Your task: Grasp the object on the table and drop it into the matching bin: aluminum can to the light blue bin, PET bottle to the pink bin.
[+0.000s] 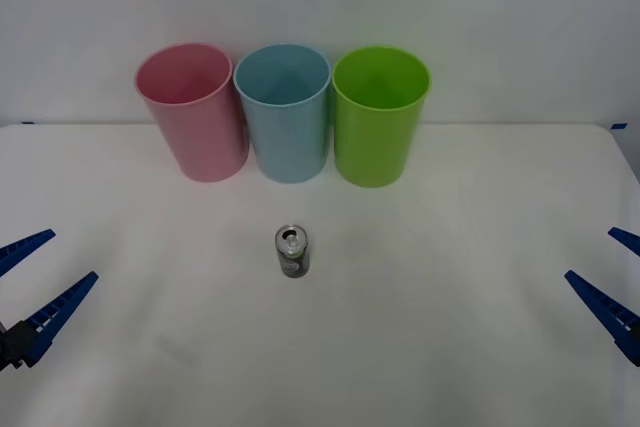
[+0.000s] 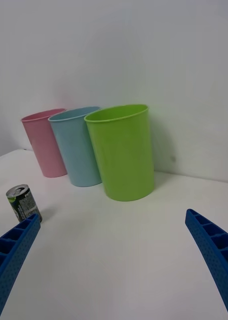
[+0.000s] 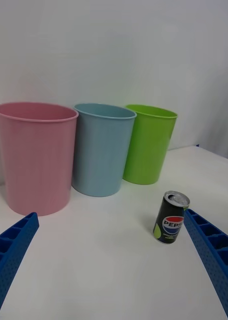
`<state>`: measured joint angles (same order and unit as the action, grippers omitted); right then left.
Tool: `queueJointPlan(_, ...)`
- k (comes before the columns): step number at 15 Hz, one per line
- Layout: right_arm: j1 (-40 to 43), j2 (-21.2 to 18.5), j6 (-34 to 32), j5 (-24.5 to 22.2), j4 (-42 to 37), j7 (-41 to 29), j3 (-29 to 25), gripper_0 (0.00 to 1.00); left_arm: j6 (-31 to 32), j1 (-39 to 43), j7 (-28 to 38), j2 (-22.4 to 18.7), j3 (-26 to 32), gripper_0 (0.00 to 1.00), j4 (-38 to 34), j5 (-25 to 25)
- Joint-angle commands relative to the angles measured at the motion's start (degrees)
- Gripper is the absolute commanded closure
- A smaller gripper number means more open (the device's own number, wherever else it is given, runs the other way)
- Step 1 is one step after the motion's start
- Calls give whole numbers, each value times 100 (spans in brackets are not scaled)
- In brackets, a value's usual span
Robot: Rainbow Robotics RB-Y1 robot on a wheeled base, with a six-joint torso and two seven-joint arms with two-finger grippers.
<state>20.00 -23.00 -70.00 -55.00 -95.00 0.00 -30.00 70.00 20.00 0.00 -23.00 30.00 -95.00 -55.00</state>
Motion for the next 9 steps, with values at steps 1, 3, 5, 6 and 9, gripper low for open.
queueJointPlan(1, 0, 0, 0, 0, 0, 0, 0, 0, 0, 0, 0, 0, 0, 0, 0, 0)
queueJointPlan(3, 74, 50, 30, -143, 148, -18, -23, 0, 0, 0, 0, 0, 0, 0, 0, 0)
queueJointPlan(5, 101, 32, 83, -143, 148, 18, -6, 0, 0, 0, 0, 0, 0, 0, 0, 0)
queueJointPlan(6, 101, 24, 101, -151, 148, 18, 38, 0, 0, 0, 0, 0, 0, 0, 0, 0)
queueJointPlan(9, 101, 6, 180, -151, 148, 79, 328, 0, 0, 0, 0, 0, 0, 0, 0, 0)
